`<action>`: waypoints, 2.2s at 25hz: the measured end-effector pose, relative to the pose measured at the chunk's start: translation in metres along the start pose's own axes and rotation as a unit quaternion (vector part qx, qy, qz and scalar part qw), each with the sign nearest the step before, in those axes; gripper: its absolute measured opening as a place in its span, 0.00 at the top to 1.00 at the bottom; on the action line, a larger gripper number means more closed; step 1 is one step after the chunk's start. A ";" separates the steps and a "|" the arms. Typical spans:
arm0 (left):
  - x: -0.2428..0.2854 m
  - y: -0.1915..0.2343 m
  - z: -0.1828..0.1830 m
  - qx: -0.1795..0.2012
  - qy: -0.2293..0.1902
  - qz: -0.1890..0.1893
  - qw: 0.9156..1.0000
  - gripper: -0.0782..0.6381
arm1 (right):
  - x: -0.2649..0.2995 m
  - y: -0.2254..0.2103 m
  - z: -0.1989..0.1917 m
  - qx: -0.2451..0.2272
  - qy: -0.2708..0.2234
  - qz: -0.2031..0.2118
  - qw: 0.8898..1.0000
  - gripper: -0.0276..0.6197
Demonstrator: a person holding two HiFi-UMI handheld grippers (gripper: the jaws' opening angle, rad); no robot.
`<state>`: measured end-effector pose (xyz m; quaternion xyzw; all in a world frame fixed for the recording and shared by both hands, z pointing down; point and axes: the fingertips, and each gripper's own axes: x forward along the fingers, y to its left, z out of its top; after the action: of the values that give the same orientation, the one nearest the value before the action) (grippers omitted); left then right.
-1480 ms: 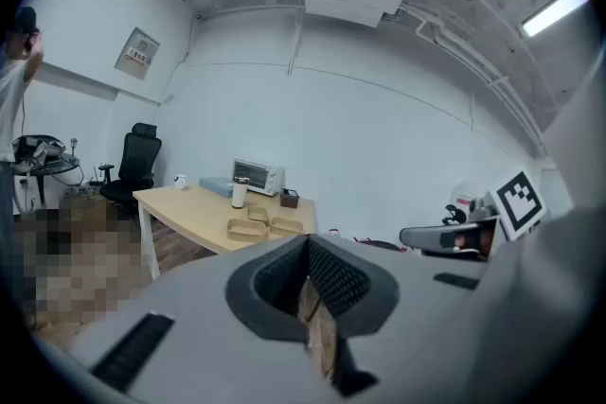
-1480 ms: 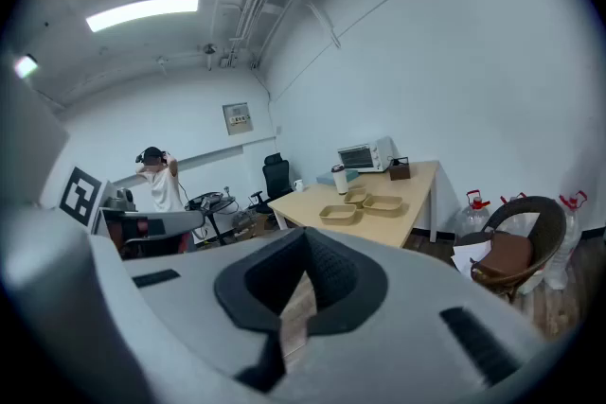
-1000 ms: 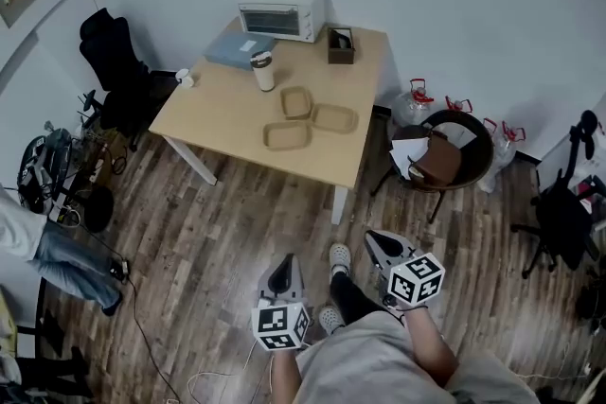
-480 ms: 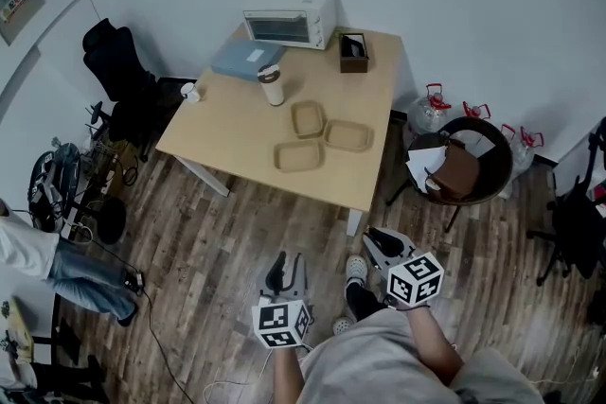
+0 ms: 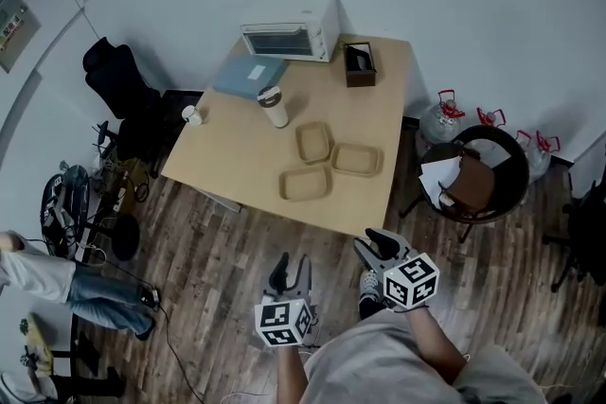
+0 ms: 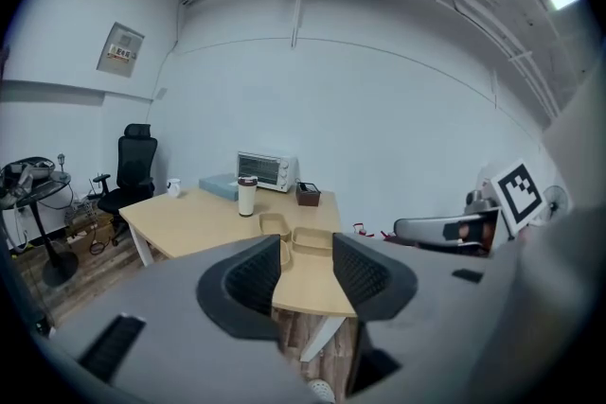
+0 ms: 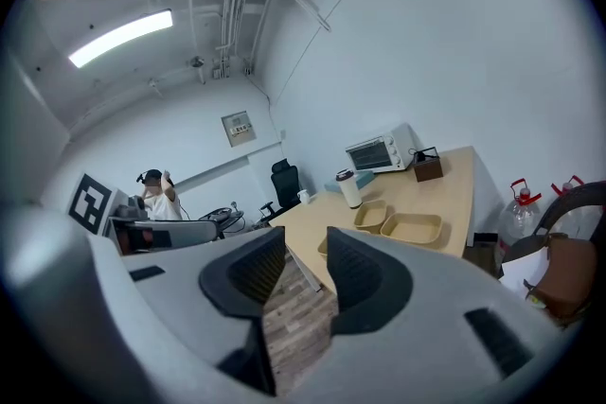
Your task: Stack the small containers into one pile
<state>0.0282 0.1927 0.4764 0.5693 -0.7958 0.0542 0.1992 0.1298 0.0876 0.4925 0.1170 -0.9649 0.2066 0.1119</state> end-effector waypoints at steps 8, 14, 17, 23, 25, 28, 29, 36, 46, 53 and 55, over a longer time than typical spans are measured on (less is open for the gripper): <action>0.069 0.001 0.033 0.020 0.004 -0.001 1.000 0.66 | 0.046 -0.030 0.027 -0.005 0.000 0.036 0.999 0.72; 0.100 0.011 0.030 0.021 0.014 0.006 1.000 0.66 | 0.069 -0.048 0.030 -0.012 0.005 0.047 0.999 0.68; 0.106 0.018 0.020 0.008 0.021 0.013 1.000 0.66 | 0.076 -0.054 0.024 -0.011 0.014 0.049 0.999 0.67; 0.120 0.028 0.015 -0.020 0.028 0.007 0.999 0.67 | 0.086 -0.052 0.019 -0.013 0.034 0.050 0.998 0.66; 0.128 0.032 0.009 -0.026 0.038 -0.002 0.999 0.67 | 0.088 -0.050 0.017 -0.018 0.042 0.049 0.998 0.66; 0.143 0.041 -0.002 -0.022 0.055 -0.012 0.998 0.67 | 0.093 -0.053 0.009 -0.012 0.055 0.043 0.997 0.66; 0.150 0.044 -0.005 -0.021 0.060 -0.015 0.998 0.68 | 0.096 -0.057 0.005 -0.008 0.059 0.038 0.997 0.66; 0.191 0.094 -0.038 -0.019 0.105 -0.012 0.994 0.70 | 0.145 -0.083 -0.023 0.037 0.087 0.007 0.996 0.66; 0.242 0.169 -0.081 -0.020 0.164 -0.021 0.986 0.70 | 0.230 -0.113 -0.054 0.078 0.117 -0.048 0.989 0.66; 0.313 0.198 -0.063 0.016 0.164 -0.080 0.983 0.70 | 0.271 -0.116 -0.058 0.105 0.133 -0.084 0.982 0.66; 0.336 0.200 -0.052 0.028 0.163 -0.105 0.981 0.70 | 0.284 -0.115 -0.056 0.122 0.136 -0.094 0.979 0.65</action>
<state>-0.2356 -0.0187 0.6788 0.6383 -0.6867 0.1477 0.3149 -0.0989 -0.0412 0.6605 0.1911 -0.8930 0.3252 0.2456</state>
